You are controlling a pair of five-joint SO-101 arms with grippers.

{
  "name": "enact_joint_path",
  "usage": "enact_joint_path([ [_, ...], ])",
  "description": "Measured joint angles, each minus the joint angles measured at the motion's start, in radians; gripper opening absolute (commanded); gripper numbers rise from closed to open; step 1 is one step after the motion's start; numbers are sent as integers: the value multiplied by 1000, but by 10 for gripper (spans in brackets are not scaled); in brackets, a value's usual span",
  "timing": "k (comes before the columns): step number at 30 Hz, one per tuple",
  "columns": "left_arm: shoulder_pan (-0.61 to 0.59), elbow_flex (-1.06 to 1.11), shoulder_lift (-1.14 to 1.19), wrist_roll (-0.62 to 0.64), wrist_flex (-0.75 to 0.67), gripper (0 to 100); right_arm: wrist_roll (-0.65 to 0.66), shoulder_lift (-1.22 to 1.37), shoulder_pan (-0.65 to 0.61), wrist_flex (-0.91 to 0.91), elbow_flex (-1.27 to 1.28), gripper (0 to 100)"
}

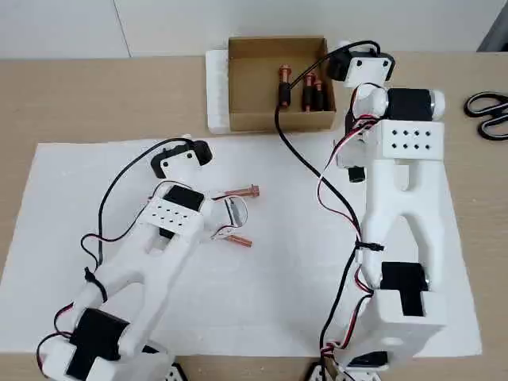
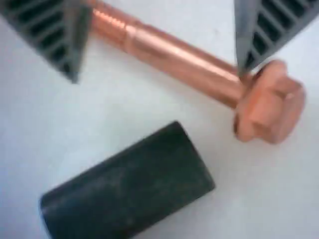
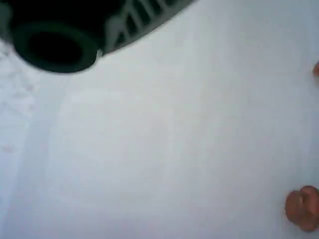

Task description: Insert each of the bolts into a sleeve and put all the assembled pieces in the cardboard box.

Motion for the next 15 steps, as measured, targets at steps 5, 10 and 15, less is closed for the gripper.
enact_joint_path([
  [5,0,0,0,0,0,172,0,0,0,0,0,5],
  [10,0,34,0,5,-2,120,0,0,0,0,0,5],
  [15,2,37,0,5,0,117,0,0,0,0,0,5],
])
